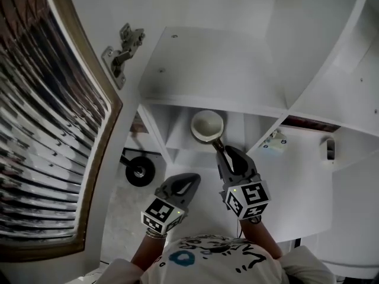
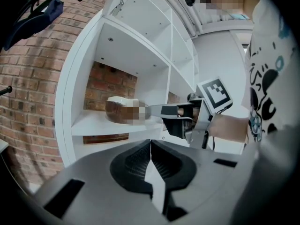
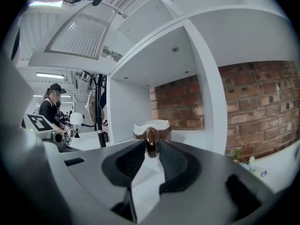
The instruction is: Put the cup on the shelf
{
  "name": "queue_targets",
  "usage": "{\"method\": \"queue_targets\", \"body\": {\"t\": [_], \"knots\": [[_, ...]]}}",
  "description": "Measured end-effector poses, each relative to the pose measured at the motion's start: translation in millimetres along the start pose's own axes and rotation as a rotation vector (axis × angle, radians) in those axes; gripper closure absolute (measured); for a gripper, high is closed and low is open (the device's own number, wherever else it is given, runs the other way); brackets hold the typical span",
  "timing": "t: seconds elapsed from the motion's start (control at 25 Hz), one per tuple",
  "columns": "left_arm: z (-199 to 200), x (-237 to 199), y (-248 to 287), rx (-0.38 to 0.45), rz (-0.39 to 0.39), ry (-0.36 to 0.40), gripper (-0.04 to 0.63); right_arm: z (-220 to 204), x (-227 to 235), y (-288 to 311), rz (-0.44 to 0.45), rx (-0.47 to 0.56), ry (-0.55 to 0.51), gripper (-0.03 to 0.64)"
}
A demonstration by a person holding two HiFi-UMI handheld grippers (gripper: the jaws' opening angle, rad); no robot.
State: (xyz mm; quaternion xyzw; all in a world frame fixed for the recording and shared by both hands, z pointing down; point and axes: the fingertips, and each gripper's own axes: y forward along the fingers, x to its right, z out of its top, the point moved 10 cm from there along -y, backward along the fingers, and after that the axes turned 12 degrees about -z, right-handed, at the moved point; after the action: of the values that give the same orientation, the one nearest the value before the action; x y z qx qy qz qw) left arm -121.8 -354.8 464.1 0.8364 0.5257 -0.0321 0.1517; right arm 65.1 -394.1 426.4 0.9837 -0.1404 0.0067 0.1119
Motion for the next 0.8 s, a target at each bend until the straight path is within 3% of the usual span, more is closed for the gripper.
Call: {"method": "queue_targets", "body": {"t": [0.32, 0.8], "knots": [[-3.2, 14.5, -5.5, -0.01, 0.016, 0.003, 0.578, -11.2, -0.9, -30.0, -0.001, -0.02, 0.017, 0.535], [-3.7, 36.9, -12.8, -0.002, 0.004, 0.024, 0.578, -17.9, -5.7, -68.4, 0.073, -0.022, 0.003, 0.554]]}}
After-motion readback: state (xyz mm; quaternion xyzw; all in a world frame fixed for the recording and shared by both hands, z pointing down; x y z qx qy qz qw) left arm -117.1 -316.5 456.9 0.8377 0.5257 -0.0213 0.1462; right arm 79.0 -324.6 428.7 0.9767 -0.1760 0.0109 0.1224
